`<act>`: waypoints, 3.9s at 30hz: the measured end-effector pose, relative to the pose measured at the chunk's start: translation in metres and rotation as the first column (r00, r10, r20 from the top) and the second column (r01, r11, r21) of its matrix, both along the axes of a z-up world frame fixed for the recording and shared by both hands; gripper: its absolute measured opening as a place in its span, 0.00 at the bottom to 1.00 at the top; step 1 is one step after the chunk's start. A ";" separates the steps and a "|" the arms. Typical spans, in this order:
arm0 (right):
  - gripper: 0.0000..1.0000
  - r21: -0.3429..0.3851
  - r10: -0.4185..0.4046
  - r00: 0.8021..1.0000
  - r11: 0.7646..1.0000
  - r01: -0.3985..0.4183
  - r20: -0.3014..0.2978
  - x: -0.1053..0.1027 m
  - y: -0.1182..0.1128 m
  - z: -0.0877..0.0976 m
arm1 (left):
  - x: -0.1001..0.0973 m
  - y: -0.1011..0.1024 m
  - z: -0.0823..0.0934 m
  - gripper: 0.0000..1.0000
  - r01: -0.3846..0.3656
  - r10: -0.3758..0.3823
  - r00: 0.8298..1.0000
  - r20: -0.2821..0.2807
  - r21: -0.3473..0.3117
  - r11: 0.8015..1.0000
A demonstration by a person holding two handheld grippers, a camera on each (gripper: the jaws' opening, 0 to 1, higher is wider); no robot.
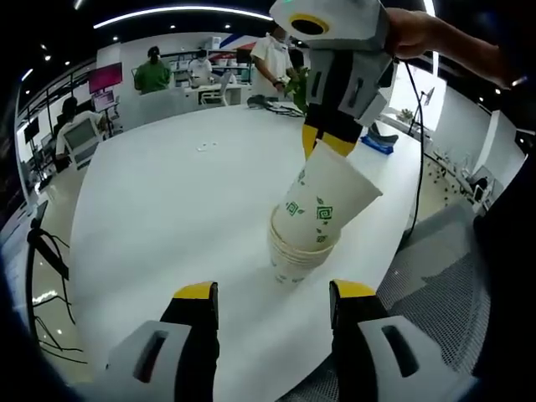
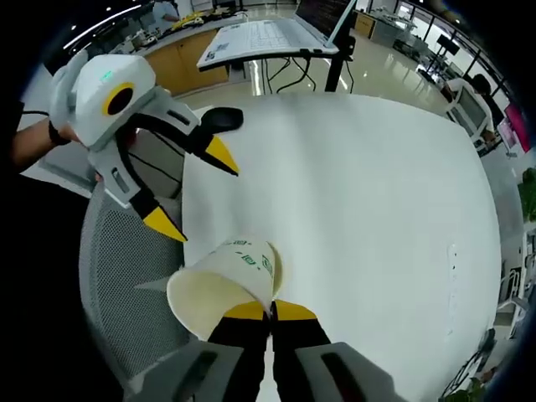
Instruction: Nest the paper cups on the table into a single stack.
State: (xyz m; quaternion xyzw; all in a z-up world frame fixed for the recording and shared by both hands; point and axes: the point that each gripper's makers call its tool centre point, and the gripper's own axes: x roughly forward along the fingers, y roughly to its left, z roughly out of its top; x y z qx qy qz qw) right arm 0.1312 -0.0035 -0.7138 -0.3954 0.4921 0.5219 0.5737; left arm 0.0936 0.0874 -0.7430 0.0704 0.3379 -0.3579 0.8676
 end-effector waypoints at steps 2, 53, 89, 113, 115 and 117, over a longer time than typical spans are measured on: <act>0.00 -0.005 0.002 1.000 1.000 -0.002 0.002 0.000 -0.001 -0.001 | 0.001 0.000 0.000 0.52 -0.002 0.002 1.000 0.003 -0.002 1.000; 0.59 0.243 0.032 0.990 0.968 -0.065 0.140 -0.013 -0.020 -0.045 | 0.003 -0.016 -0.028 0.54 0.209 -0.231 0.971 0.057 0.266 0.941; 0.44 0.341 0.049 0.961 0.929 -0.144 0.271 -0.018 0.015 -0.078 | 0.024 -0.050 -0.058 0.45 0.437 -0.510 0.858 0.059 0.436 0.787; 0.40 0.357 0.046 0.955 0.921 -0.154 0.292 0.011 0.020 -0.061 | 0.057 -0.050 -0.042 0.36 0.414 -0.495 0.865 0.086 0.437 0.799; 0.40 0.355 0.045 0.953 0.922 -0.155 0.299 0.018 0.019 -0.059 | 0.066 -0.050 -0.042 0.36 0.409 -0.493 0.865 0.092 0.438 0.800; 0.40 0.353 0.044 0.951 0.923 -0.156 0.305 0.027 0.018 -0.057 | 0.073 -0.052 -0.038 0.36 0.404 -0.489 0.867 0.096 0.438 0.803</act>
